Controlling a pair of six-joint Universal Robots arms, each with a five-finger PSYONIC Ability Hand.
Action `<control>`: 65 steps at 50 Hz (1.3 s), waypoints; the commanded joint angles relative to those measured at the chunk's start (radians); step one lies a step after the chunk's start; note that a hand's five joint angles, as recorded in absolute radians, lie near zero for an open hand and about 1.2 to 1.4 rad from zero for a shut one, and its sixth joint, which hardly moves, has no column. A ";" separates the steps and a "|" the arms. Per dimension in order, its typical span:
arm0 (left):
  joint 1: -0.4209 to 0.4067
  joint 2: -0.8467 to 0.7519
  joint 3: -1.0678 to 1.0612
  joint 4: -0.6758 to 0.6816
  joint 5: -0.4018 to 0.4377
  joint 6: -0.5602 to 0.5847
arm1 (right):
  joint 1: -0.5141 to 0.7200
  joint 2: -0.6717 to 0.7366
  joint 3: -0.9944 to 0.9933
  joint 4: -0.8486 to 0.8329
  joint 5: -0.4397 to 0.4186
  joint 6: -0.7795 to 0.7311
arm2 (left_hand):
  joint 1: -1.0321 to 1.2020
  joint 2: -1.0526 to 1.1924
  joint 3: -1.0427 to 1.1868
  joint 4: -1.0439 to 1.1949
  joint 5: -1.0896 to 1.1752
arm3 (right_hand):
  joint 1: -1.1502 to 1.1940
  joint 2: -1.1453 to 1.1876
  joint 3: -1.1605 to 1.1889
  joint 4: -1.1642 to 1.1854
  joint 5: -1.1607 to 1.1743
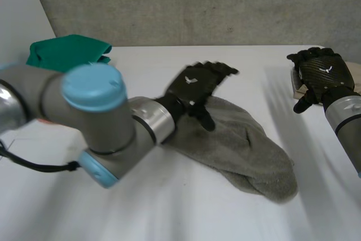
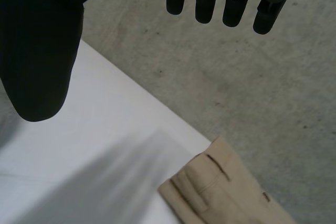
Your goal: Fold the laundry.
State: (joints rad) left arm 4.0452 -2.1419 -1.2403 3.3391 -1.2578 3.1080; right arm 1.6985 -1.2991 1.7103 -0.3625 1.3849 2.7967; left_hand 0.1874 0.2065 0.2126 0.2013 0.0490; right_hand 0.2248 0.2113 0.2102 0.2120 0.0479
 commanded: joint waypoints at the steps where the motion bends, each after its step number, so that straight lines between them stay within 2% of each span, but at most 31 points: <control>1: 0.098 0.243 -0.126 -0.066 -0.098 0.008 | 0.016 -0.028 -0.060 0.213 -0.058 0.027 | -0.013 -0.032 -0.038 -0.027 -0.049 | -0.050 -0.037 -0.036 -0.037 -0.048; 6: 0.147 0.353 -0.273 -0.079 -0.114 0.035 | 0.035 -0.051 -0.090 0.430 -0.127 -0.028 | -0.013 -0.032 -0.038 -0.027 -0.049 | -0.050 -0.037 -0.036 -0.037 -0.048; 10: 0.216 0.369 -0.385 -0.078 -0.109 0.104 | 0.050 -0.057 -0.081 0.537 -0.193 -0.147 | -0.003 -0.023 -0.029 -0.017 -0.040 | -0.050 -0.037 -0.036 -0.037 -0.048; 14: 0.291 0.332 -0.441 -0.064 -0.100 0.193 | 0.084 -0.045 -0.077 0.539 -0.227 -0.218 | 0.029 0.010 0.004 0.015 -0.007 | -0.050 -0.037 -0.036 -0.037 -0.048; 19: 0.363 0.216 -0.400 -0.003 -0.074 0.277 | 0.153 0.017 -0.110 0.501 -0.195 -0.256 | 0.120 0.100 0.094 0.106 0.083 | -0.050 -0.037 -0.036 -0.037 -0.048; 24: 0.380 0.087 -0.294 0.007 -0.049 0.285 | 0.236 0.122 -0.201 0.426 -0.155 -0.347 | 0.132 0.113 0.107 0.118 0.096 | -0.050 -0.037 -0.036 -0.037 -0.048; 28: 0.397 -0.004 -0.199 -0.049 -0.052 0.284 | 0.286 0.211 -0.308 0.395 -0.153 -0.376 | 0.135 0.116 0.109 0.121 0.099 | -0.050 -0.037 -0.036 -0.037 -0.048; 34: 0.428 0.022 -0.177 -0.154 -0.063 0.261 | 0.346 0.377 -0.536 0.422 -0.153 -0.295 | 0.170 0.151 0.145 0.156 0.134 | -0.006 0.007 0.008 0.007 -0.004; 39: 0.448 0.120 -0.241 -0.136 -0.060 0.215 | 0.388 0.581 -0.817 0.557 -0.159 -0.148 | 0.164 0.145 0.139 0.150 0.128 | 0.070 0.084 0.085 0.083 0.073; 45: 0.474 0.232 -0.327 -0.096 -0.042 0.181 | 0.409 0.742 -1.004 0.674 -0.170 -0.069 | 0.141 0.121 0.115 0.127 0.104 | 0.108 0.122 0.123 0.121 0.111; 46: 0.483 0.255 -0.349 -0.086 -0.034 0.175 | 0.408 0.756 -1.018 0.680 -0.167 -0.066 | 0.132 0.113 0.107 0.118 0.096 | 0.146 0.160 0.161 0.159 0.148; 48: 0.491 0.272 -0.366 -0.075 -0.028 0.169 | 0.412 0.779 -1.044 0.682 -0.152 -0.072 | 0.114 0.095 0.089 0.100 0.078 | 0.561 0.575 0.576 0.574 0.564; 50: 0.498 0.284 -0.389 -0.056 -0.014 0.163 | 0.414 0.772 -1.049 0.675 -0.135 -0.082 | 0.099 0.080 0.074 0.086 0.063 | 1.169 1.182 1.183 1.181 1.171; 53: 0.503 0.277 -0.398 -0.035 0.001 0.161 | 0.411 0.681 -1.013 0.616 -0.106 -0.063 | 0.097 0.077 0.071 0.083 0.060 | 1.171 1.185 1.186 1.184 1.174; 60: 0.480 0.182 -0.355 -0.033 0.006 0.147 | 0.432 0.252 -0.611 0.248 -0.119 0.061 | -0.013 -0.032 -0.038 -0.027 -0.049 | 1.171 1.185 1.186 1.184 1.174; 65: 0.449 0.082 -0.271 -0.050 0.002 0.065 | 0.451 0.088 -0.428 0.168 -0.153 0.064 | -0.013 -0.032 -0.038 -0.027 -0.049 | 1.171 1.185 1.186 1.184 1.174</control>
State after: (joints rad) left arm 4.5266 -1.9536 -1.5980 3.3069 -1.2513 3.2506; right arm 2.1288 -0.9982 1.0507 -0.0662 1.2695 2.8403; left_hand 0.2130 0.2069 0.2126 0.2044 0.0506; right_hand 1.0983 1.1748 1.1822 1.1933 0.9940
